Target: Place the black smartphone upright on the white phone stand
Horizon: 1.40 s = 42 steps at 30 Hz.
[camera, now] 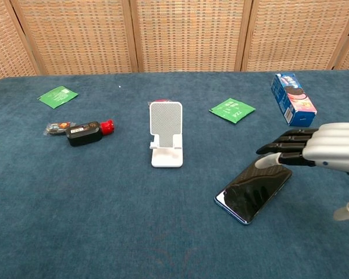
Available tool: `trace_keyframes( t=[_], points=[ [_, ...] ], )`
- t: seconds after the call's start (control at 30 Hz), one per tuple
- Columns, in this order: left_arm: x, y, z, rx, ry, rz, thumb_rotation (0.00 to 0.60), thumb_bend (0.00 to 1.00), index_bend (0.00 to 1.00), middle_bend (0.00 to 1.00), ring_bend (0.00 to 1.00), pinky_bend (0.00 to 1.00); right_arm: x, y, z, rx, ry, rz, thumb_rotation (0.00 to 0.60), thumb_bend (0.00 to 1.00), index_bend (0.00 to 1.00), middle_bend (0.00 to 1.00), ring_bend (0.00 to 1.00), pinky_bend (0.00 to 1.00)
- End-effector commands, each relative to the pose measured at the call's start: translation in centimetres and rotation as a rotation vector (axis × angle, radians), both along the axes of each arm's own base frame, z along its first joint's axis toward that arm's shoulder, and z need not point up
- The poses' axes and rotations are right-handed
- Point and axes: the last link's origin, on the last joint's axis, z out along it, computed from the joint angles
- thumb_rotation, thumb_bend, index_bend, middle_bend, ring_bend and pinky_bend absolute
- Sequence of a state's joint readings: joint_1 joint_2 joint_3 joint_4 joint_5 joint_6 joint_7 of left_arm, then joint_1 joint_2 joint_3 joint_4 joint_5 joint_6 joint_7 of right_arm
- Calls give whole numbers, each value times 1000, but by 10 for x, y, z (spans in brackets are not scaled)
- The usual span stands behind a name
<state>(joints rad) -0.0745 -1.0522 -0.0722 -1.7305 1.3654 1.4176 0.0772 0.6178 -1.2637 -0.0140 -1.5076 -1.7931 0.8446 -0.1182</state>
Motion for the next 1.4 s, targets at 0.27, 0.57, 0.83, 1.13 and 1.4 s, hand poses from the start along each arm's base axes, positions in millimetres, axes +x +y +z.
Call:
trace_keyframes(
  t=[0.27, 0.57, 0.83, 1.13, 1.4],
  points=[
    [-3, 9, -6, -21, 12, 18, 600, 0, 0, 0, 0, 0, 13, -24, -33, 5, 39, 15, 600, 0, 120, 93, 30, 29],
    [-4, 9, -8, -25, 17, 27, 600, 0, 0, 0, 0, 0, 19, -27, -48, 26, 60, 41, 600, 0, 175, 136, 73, 29],
    [-4, 10, -8, -24, 18, 31, 600, 0, 0, 0, 0, 0, 28, -30, -63, 52, 88, 53, 600, 44, 245, 206, 130, 37],
    [-5, 10, -7, -21, 14, 32, 600, 0, 0, 0, 0, 0, 36, -28, -64, 50, 46, 62, 600, 242, 551, 502, 429, 269],
    [-5, 10, -7, -22, 12, 31, 600, 0, 0, 0, 0, 0, 50, -23, -48, -1, -1, 170, 600, 283, 572, 522, 455, 277]
  ],
)
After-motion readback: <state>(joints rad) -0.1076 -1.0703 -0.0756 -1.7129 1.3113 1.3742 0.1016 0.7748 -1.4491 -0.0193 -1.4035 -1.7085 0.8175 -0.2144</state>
